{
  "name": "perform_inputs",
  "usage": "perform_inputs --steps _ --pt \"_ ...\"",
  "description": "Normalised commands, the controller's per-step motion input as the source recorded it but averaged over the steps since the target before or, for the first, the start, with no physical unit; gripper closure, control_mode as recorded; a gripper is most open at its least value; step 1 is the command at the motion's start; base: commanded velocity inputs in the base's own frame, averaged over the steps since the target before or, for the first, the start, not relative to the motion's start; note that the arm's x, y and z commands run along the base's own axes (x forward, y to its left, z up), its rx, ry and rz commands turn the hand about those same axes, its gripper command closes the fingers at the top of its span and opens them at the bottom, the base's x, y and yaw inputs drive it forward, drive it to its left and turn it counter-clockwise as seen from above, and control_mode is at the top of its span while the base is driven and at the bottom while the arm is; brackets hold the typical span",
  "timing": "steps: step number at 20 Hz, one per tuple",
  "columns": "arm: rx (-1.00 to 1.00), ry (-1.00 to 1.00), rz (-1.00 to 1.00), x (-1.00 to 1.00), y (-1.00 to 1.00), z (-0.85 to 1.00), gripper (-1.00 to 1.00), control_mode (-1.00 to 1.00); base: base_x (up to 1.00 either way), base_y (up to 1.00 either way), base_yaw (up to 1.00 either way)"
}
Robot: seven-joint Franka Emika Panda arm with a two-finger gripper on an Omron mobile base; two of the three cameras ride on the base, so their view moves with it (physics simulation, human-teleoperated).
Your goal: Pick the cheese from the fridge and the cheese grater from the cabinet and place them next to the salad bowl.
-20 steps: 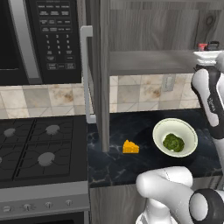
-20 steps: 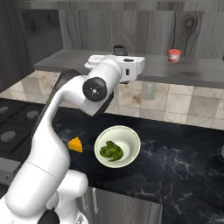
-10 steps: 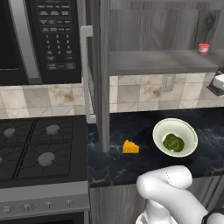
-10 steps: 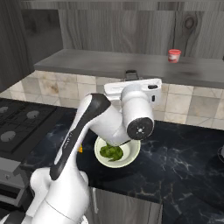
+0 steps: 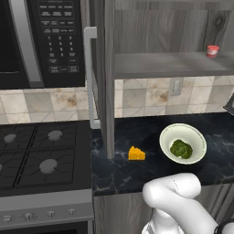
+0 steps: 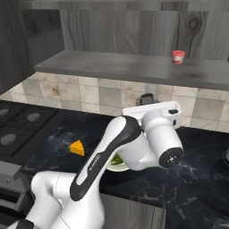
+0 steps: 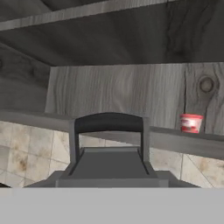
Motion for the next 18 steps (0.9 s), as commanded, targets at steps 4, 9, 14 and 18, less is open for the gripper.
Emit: perform_inputs --steps 4,9,14,18 --pt "-0.04 0.09 0.03 0.0 -0.18 -0.56 1.0 -1.0 0.0 0.0 0.0" --pt "-0.01 0.02 0.0 0.08 -0.2 -0.52 1.0 -1.0 0.0 0.0 0.0" --pt "-0.01 0.01 0.0 0.12 -0.11 -0.6 1.0 -1.0 0.0 0.0 0.0" --pt "-0.01 0.02 0.0 0.15 -0.05 -0.64 1.0 -1.0 0.0 0.0 0.0"
